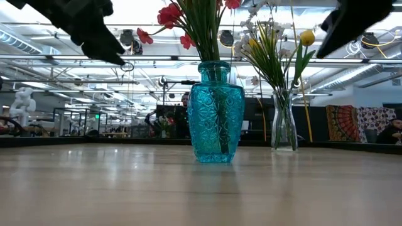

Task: Sort flowers into vase by color
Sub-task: Return to Home Position

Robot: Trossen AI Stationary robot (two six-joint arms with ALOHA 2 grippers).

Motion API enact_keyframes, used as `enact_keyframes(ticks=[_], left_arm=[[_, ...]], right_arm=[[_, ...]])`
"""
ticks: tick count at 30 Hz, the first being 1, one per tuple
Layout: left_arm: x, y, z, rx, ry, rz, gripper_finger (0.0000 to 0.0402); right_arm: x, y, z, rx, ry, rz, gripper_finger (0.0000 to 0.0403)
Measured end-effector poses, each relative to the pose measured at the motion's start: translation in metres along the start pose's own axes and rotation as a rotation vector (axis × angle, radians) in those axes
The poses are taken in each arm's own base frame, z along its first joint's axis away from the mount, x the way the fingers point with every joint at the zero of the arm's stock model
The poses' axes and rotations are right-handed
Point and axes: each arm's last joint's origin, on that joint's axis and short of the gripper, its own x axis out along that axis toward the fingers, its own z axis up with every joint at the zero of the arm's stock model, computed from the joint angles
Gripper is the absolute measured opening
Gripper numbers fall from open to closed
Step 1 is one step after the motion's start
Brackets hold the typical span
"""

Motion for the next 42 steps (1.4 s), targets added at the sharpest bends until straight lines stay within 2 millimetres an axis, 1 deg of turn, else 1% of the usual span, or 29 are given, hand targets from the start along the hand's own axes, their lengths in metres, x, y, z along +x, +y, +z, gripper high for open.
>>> enact_keyframes(ticks=[3, 5, 7, 11, 13, 16, 22, 26, 31, 37, 42], left_arm=[[-0.009, 0.0, 0.001, 0.074, -0.045, -0.025, 0.0354], [-0.012, -0.002, -0.003, 0.137, -0.111, -0.107, 0.0354], [-0.012, -0.003, -0.013, 0.15, -0.184, -0.194, 0.0354], [-0.009, 0.0, -0.041, 0.108, -0.303, -0.27, 0.0354], [-0.01, 0.003, -0.052, 0.068, -0.365, -0.295, 0.0354], [-0.014, 0.006, -0.066, 0.056, -0.445, -0.358, 0.0354], [-0.025, 0.013, -0.085, 0.023, -0.581, -0.445, 0.0354], [-0.021, 0.014, -0.096, 0.019, -0.608, -0.458, 0.0354], [-0.007, 0.012, -0.111, 0.019, -0.54, -0.506, 0.0354], [-0.007, 0.012, -0.111, 0.028, -0.542, -0.51, 0.0354], [-0.005, 0.013, -0.111, 0.012, -0.535, -0.453, 0.0354]], right_arm=[[0.008, 0.002, -0.014, 0.021, -0.005, 0.079, 0.0118], [0.014, 0.003, -0.022, 0.035, -0.023, 0.123, 0.0118], [0.018, 0.002, -0.028, 0.06, -0.056, 0.152, 0.0118], [0.025, -0.001, -0.037, 0.091, -0.098, 0.181, 0.0118], [0.025, -0.002, -0.037, 0.101, -0.112, 0.191, 0.0118], [0.023, -0.002, -0.037, 0.105, -0.119, 0.195, 0.0118], [0.021, -0.003, -0.036, 0.095, -0.129, 0.2, 0.0118], [0.016, -0.006, -0.034, 0.103, -0.148, 0.213, 0.0118], [0.011, -0.01, -0.034, 0.111, -0.164, 0.223, 0.0118], [0.004, -0.016, -0.032, 0.107, -0.188, 0.231, 0.0118], [-0.002, -0.022, -0.032, 0.073, -0.203, 0.235, 0.0118]])
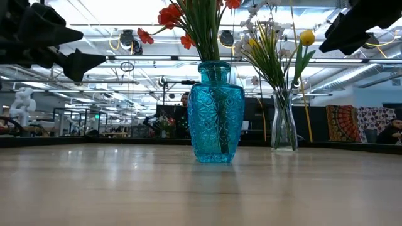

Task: Sort flowers into vase by color
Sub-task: Return to Home Position

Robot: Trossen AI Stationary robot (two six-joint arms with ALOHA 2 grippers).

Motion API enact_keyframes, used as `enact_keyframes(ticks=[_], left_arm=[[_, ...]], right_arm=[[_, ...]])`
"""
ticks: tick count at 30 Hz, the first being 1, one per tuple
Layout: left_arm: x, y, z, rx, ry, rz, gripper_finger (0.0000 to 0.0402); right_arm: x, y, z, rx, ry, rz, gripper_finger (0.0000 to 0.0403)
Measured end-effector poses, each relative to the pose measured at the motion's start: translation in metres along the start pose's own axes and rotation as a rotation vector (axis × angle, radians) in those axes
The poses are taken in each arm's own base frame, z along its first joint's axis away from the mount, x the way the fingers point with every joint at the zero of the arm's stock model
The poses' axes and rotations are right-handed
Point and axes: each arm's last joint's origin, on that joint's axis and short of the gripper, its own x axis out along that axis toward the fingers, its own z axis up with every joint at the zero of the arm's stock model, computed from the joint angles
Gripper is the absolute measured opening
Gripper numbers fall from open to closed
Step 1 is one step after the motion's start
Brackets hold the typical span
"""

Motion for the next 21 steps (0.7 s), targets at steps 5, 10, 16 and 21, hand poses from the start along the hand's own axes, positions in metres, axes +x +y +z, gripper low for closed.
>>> enact_keyframes(ticks=[5, 10, 16, 21], left_arm=[[0.0, 0.0, 0.0, -0.005, -0.001, 0.002, 0.0354], [0.0, 0.0, 0.0, -0.005, 0.0, 0.003, 0.0354], [0.0, 0.0, 0.0, -0.005, 0.0, 0.005, 0.0354], [0.0, 0.0, 0.0, -0.005, 0.0, 0.005, 0.0354]], right_arm=[[-0.003, -0.013, -0.015, -0.011, -0.021, 0.011, 0.0118], [0.003, -0.034, -0.04, 0.021, -0.117, 0.092, 0.0118], [0.013, -0.062, -0.065, 0.035, -0.242, 0.184, 0.0118], [0.016, -0.077, -0.079, 0.01, -0.341, 0.204, 0.0118]])
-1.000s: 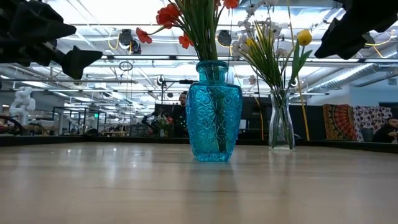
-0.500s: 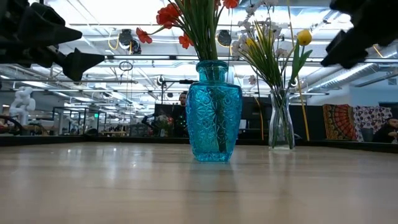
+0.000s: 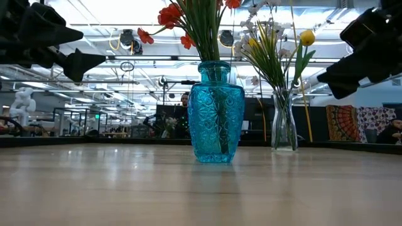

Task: Sort flowers into vase by color
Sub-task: Return to Home Position

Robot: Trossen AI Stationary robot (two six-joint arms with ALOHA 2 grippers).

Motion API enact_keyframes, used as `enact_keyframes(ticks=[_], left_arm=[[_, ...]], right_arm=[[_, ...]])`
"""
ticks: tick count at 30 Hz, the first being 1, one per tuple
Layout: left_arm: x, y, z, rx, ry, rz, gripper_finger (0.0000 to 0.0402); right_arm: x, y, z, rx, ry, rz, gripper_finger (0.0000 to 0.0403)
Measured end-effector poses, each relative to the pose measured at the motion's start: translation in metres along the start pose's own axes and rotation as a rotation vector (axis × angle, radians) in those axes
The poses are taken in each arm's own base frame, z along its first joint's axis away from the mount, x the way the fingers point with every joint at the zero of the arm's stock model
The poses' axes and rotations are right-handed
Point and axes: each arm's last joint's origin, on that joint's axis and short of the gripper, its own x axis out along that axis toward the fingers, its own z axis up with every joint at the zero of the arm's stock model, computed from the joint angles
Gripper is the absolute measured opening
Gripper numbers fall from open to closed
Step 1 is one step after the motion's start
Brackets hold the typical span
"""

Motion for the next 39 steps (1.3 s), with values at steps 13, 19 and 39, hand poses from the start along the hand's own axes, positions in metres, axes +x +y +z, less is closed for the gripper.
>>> enact_keyframes(ticks=[13, 19, 39], left_arm=[[0.0, 0.0, 0.0, 0.0, 0.0, 0.0, 0.0354], [0.0, 0.0, 0.0, 0.0, 0.0, 0.0, 0.0354], [0.0, 0.0, 0.0, 0.0, 0.002, 0.001, 0.0354]], right_arm=[[-0.025, -0.011, -0.001, -0.094, -0.288, 0.029, 0.0118], [-0.039, -0.012, 0.005, -0.105, -0.406, 0.047, 0.0118], [-0.037, -0.013, 0.0, -0.115, -0.333, 0.027, 0.0118]])
